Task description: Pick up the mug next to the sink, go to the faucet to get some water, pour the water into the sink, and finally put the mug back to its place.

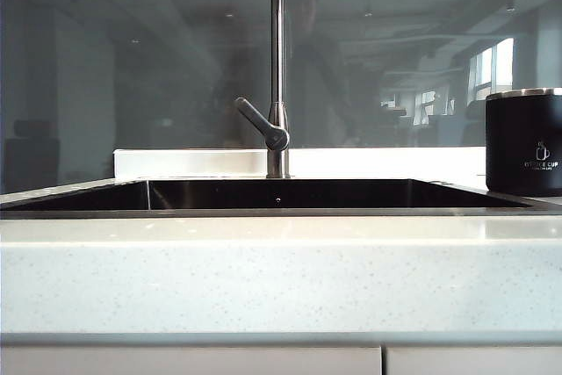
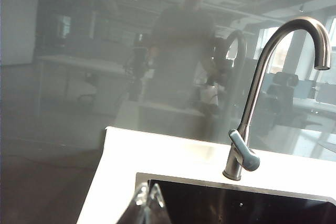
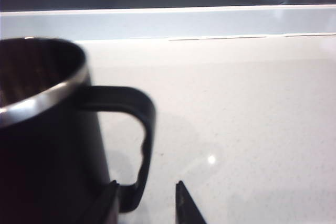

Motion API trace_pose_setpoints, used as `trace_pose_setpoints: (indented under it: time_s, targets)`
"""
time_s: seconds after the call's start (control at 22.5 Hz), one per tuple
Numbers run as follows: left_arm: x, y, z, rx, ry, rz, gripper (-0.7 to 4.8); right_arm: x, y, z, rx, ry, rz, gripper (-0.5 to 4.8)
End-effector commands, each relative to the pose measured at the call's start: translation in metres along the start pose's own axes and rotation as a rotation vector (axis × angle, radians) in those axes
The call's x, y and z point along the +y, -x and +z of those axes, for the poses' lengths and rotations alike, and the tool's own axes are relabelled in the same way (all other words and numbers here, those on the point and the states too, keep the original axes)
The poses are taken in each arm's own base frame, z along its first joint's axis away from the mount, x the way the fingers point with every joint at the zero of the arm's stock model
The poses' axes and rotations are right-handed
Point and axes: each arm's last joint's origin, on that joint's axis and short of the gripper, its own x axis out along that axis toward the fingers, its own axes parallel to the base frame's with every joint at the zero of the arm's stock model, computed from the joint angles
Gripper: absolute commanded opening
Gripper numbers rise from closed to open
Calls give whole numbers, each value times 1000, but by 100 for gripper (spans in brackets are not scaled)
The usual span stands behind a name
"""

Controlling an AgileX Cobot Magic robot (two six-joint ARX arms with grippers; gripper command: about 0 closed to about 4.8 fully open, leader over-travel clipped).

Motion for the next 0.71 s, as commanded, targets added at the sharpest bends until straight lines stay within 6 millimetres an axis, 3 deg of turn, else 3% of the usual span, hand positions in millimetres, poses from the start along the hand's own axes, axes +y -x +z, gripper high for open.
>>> trace_pose_setpoints:
  time_s: [0.04, 0.71]
  targets:
    - [0, 0, 2, -14, 0, -8, -6, -3, -7, 4, -73, 5, -13, 149]
    - [0, 0, 2, -12, 0, -7, -6, -7, -50, 8, -82, -4, 24, 148]
